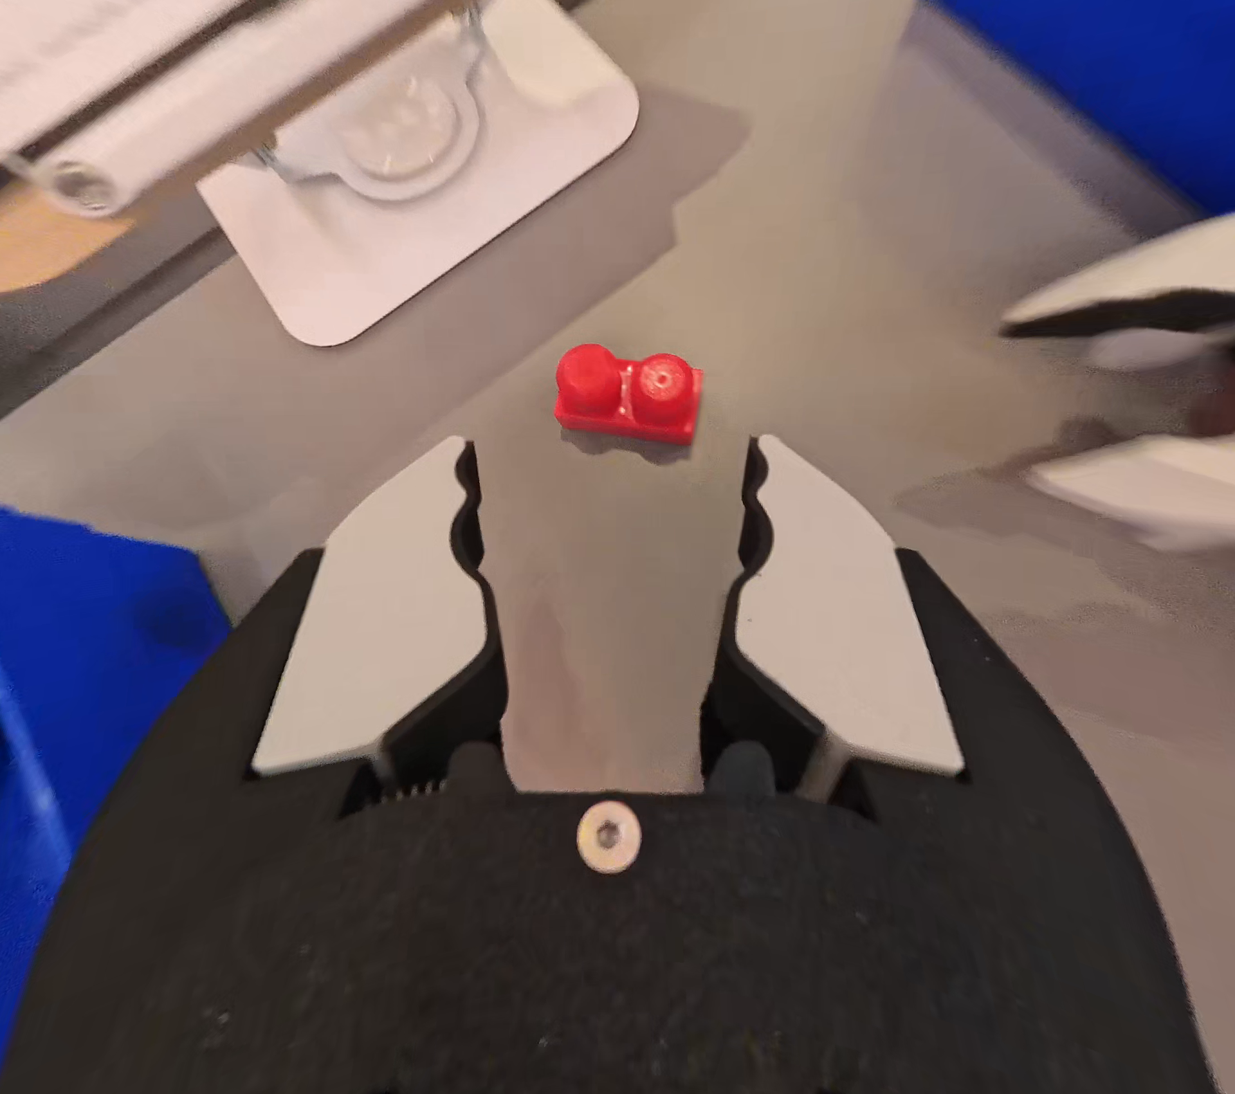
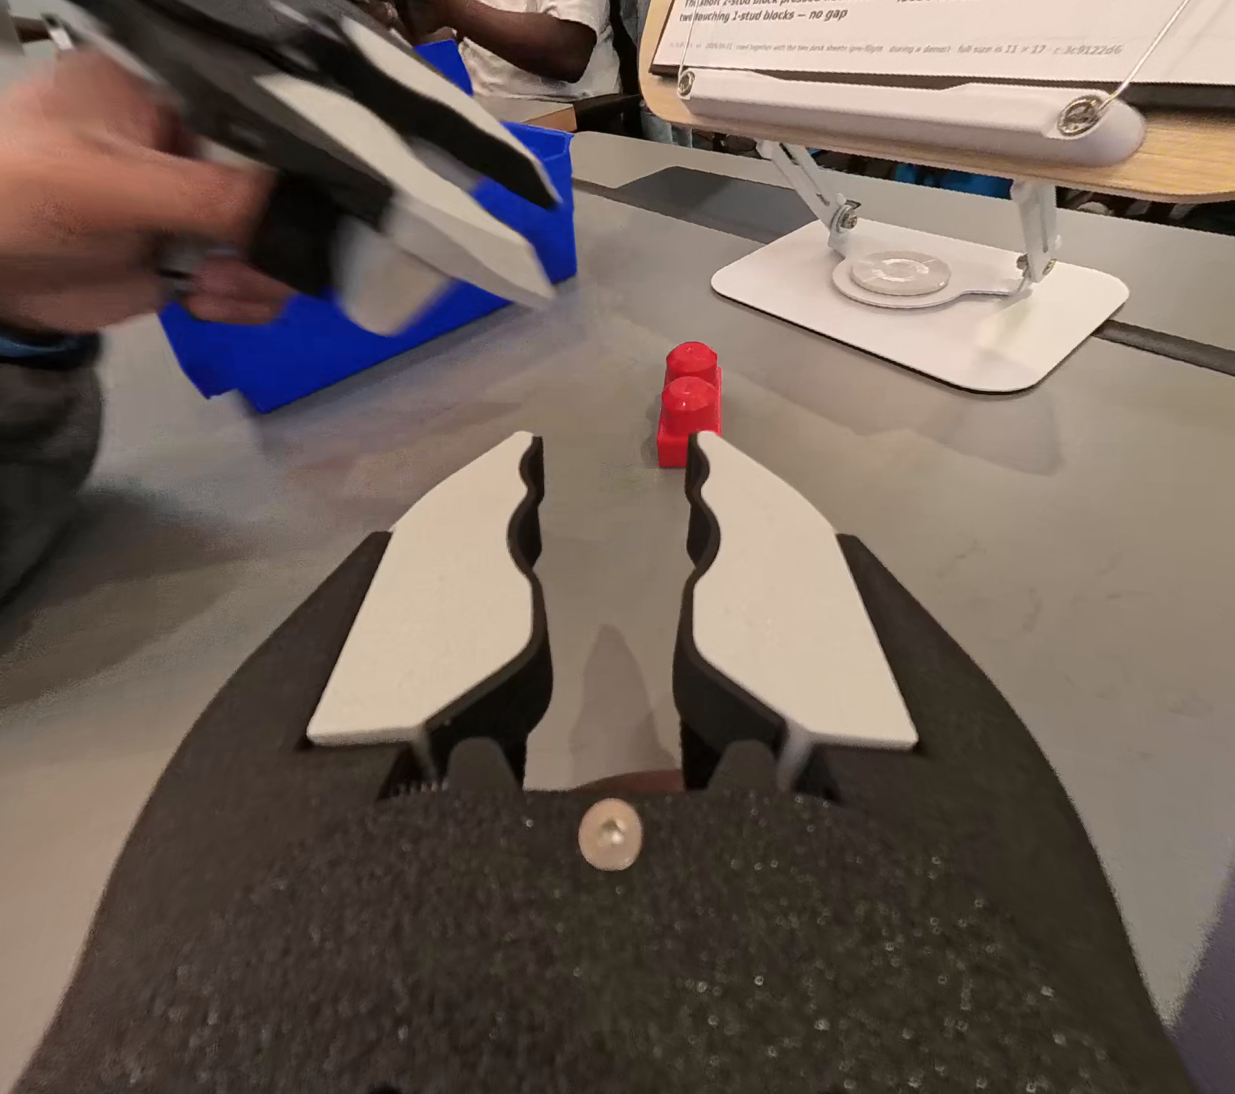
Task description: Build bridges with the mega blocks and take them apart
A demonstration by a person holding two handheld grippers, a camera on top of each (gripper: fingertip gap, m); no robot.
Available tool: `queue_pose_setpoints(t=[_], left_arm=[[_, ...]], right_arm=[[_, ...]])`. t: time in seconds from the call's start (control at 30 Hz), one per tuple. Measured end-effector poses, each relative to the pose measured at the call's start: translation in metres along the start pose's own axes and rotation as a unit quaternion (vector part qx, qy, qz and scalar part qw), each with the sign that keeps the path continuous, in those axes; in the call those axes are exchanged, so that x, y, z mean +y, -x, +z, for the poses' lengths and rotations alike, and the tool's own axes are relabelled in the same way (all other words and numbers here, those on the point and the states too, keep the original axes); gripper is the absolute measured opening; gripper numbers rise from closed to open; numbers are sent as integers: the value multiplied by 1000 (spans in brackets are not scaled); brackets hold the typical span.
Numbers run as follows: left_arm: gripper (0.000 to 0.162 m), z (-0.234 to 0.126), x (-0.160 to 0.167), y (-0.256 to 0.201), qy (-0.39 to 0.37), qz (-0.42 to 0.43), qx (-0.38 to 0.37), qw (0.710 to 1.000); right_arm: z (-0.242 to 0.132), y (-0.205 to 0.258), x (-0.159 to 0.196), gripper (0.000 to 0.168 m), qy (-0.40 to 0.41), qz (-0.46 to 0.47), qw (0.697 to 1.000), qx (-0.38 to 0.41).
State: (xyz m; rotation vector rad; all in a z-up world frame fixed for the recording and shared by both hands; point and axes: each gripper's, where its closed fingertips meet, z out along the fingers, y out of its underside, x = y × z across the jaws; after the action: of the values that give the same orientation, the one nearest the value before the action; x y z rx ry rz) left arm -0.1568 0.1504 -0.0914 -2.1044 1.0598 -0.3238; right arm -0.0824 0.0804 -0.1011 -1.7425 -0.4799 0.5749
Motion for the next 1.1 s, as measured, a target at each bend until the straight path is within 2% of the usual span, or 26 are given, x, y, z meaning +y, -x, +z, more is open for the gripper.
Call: queue_pose_setpoints(t=[0.13, 0.23, 0.3, 0.4, 0.57, 0.67, 0.77, 0.87, 1.03, 1.1], left_arm=[[76, -93, 23, 9, -57, -26, -1, 998], [76, -148, 63, 51, -73, -46, -70, 994], [76, -167, 99, 78, -61, -63, -108, 990], [75, -173, 142, 106, -46, -96, -125, 986], [74, -154, 157, 148, -36, -56, -146, 987], [73, -125, 153, 196, 13, 31, -216, 976], [73, -84, 145, 232, 69, 88, -244, 963], [73, -43, 143, 259, 115, 82, -243, 960], [73, -4, 141, 286, 150, 65, -247, 955], [58, 4, 146, 292, 167, 60, -249, 952]], right_arm=[[3, 3, 3, 40, 9, -5, 1000, -5], [7, 5, 8, 40, 21, -13, 1000, -4], [10, 6, 12, 40, 29, -19, 999, -5], [12, 7, 14, 40, 36, -23, 999, -5], [13, 7, 16, 40, 40, -28, 999, -4], [13, 7, 17, 40, 41, -26, 999, -5], [13, 6, 18, 40, 44, -27, 999, -4], [12, 5, 18, 39, 44, -24, 999, -4], [10, 9, 15, 40, 34, -1, 999, -28], [9, 10, 14, 40, 34, 2, 999, -29]])
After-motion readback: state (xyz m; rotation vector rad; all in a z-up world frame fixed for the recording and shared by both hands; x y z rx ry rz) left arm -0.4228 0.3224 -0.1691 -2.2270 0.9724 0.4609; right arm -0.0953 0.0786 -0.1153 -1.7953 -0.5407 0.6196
